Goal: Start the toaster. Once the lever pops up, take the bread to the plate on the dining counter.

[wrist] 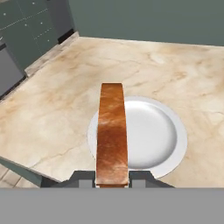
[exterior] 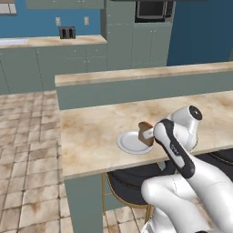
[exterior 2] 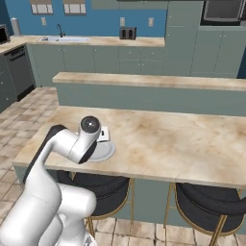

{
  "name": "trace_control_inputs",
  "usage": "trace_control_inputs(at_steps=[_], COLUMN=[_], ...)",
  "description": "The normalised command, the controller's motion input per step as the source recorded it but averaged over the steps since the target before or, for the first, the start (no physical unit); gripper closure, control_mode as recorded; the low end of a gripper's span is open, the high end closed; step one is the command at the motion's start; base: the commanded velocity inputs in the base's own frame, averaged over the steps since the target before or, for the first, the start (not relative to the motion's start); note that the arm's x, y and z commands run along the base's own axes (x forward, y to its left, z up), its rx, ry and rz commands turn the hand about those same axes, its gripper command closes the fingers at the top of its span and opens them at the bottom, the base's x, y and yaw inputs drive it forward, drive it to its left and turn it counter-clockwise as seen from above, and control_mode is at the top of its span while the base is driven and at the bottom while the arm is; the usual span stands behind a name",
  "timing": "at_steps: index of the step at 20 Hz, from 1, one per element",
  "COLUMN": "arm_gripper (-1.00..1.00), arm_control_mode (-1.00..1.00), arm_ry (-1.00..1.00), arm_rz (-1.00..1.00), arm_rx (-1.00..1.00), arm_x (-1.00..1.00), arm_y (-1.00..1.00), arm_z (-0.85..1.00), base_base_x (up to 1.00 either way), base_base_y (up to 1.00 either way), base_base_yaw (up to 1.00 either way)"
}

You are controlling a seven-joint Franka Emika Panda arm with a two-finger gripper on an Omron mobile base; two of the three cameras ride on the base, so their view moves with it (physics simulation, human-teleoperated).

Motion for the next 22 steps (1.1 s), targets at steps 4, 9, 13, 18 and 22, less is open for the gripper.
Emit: trace_control_inputs(at_steps=[4,9,13,18,22], arm_gripper=[1.00,1.00,1.00,1.00,1.00], arm_control_mode=[-1.00,-1.00,-1.00,-1.00,-1.00], arm_ry=[0.02,0.02,0.02,0.01,0.00], arm_rz=[0.00,0.00,0.00,0.00,0.00], arm_rx=[0.00,0.00,0.00,0.00,0.00], arm_x=[0.18,0.15,0.11,0.19,0.23], arm_y=[0.00,0.00,0.01,0.03,0.03], arm_z=[-0.10,-0.13,-0.13,-0.15,-0.17], base_base_x=[0.00,0.00,0.00,0.00,0.00], base_base_y=[0.00,0.00,0.00,0.00,0.00], base_base_yaw=[0.00,0.00,0.00,0.00,0.00])
